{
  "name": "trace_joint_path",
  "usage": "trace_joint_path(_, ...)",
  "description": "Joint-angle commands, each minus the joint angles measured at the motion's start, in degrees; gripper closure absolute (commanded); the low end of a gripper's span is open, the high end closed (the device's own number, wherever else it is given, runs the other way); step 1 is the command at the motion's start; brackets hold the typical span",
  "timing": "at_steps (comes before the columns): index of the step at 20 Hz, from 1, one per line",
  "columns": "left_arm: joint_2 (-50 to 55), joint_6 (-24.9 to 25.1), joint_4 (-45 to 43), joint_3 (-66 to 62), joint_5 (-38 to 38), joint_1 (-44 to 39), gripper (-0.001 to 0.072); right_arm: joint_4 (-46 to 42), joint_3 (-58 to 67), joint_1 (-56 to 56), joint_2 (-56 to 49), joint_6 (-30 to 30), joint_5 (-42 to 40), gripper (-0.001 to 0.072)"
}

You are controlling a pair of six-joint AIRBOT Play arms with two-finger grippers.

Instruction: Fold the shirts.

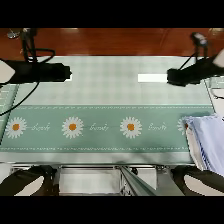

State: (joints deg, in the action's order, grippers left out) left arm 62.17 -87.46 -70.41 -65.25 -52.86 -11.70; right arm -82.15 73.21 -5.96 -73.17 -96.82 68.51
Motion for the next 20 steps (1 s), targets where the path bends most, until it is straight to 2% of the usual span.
trace_joint_path(1, 4.5, -1.7, -4.1, 0.9, -2.1, 3.1, 0.0681, -11.8, -1.6, -5.1, -6.7, -9.9, 1.8, 0.0691)
trace_joint_path(5, 5.0, -1.8, -4.0, 1.0, -4.0, 5.0, 0.0681, -13.3, -1.6, -4.8, -7.3, -9.0, 3.5, 0.0690)
trace_joint_path(20, 5.3, -1.8, -4.0, 0.9, -3.1, 4.9, 0.0681, -13.3, -1.6, -4.8, -7.3, -9.0, 3.4, 0.0691)
